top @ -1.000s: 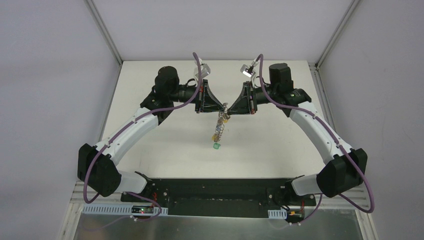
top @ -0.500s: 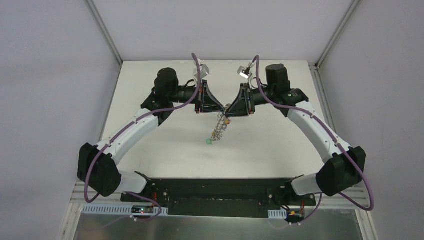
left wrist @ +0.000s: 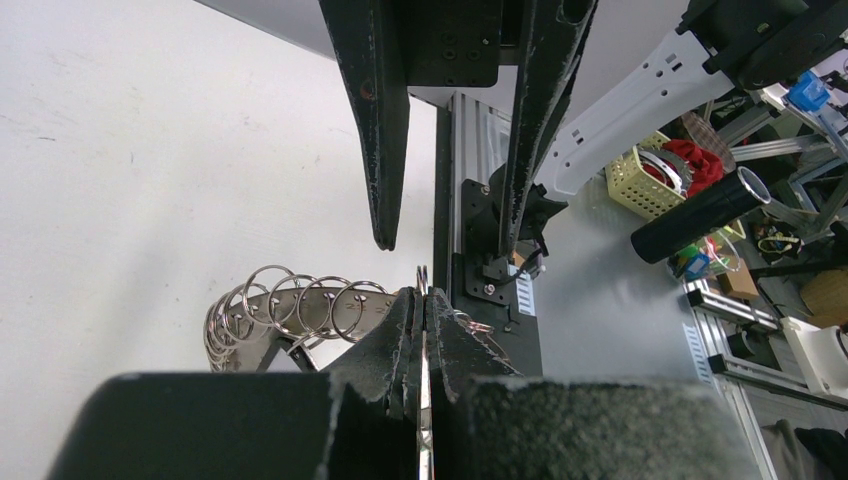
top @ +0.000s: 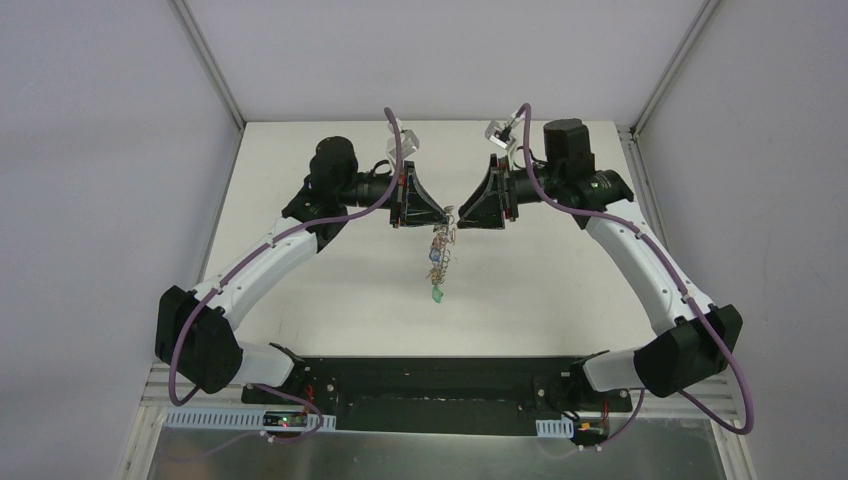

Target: Put the keys on the keyring

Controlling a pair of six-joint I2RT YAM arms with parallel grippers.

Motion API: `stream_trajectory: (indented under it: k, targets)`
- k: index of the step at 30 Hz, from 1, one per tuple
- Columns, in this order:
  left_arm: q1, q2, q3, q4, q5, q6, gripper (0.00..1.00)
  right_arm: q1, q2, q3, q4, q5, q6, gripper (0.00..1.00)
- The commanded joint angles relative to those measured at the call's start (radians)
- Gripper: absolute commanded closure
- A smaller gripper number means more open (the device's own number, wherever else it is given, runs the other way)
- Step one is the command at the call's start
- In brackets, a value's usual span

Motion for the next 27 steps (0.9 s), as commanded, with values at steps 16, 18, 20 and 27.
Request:
stream_trajectory:
  k: [16, 18, 20, 27]
  targets:
    - [0.004, -0.052, -0.056, 0.304, -0.047, -0.222, 1.0, -0.027, -0.027, 0.06, 0.044, -0.022, 0.034, 0.51]
    - [0.004, -0.051, -0.059, 0.31, -0.048, -0.227, 1.0, -0.027, -0.026, 0.049, 0.061, -0.021, 0.045, 0.51]
    - [0.004, -0.048, -0.06, 0.313, -0.049, -0.233, 1.0, -0.027, -0.022, 0.038, 0.08, -0.025, 0.062, 0.53]
    - [0.004, -0.041, -0.062, 0.329, -0.063, -0.245, 1.0, -0.026, -0.016, 0.005, 0.137, -0.057, 0.107, 0.64]
